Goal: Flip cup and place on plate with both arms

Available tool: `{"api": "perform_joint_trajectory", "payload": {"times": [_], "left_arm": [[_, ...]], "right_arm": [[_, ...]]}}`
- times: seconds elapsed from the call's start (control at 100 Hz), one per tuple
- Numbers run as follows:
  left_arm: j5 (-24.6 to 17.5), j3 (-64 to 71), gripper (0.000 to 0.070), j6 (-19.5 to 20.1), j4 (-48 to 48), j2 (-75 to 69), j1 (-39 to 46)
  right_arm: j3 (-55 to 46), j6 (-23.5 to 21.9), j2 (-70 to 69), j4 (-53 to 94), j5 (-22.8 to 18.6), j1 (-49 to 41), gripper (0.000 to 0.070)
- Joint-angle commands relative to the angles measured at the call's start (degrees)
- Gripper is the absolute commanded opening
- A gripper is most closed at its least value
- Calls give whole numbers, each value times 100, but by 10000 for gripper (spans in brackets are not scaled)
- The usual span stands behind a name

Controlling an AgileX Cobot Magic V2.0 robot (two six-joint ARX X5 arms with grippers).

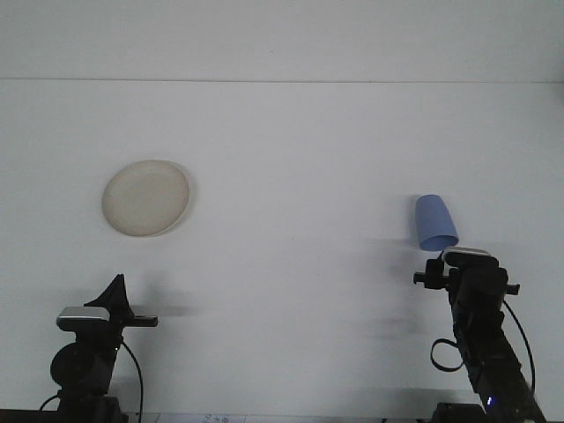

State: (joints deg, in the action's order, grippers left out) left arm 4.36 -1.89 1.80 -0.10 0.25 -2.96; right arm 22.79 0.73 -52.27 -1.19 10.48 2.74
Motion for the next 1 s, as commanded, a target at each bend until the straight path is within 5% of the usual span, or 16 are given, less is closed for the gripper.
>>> {"api": "perform_joint_trajectory", "payload": {"times": [0.0,0.39,0.63,0.79,0.99], "left_arm": [[17,109,15,-55,55,-7,-4],[17,109,15,-55,55,-7,-4],[17,109,15,-55,57,-7,-4],[17,109,15,-55,55,-7,-4],[17,109,15,-55,55,-7,-4]], "right_arm": [[55,245,-376,-289,-2,35,437],[55,855,-2328,-2979,-476,503,429],[59,870,-3526,-4774,-1296,852,287],[59,793,-3797,-5160,-1508,885,0],[57,275,-3447,-4881,-1521,837,0]]}}
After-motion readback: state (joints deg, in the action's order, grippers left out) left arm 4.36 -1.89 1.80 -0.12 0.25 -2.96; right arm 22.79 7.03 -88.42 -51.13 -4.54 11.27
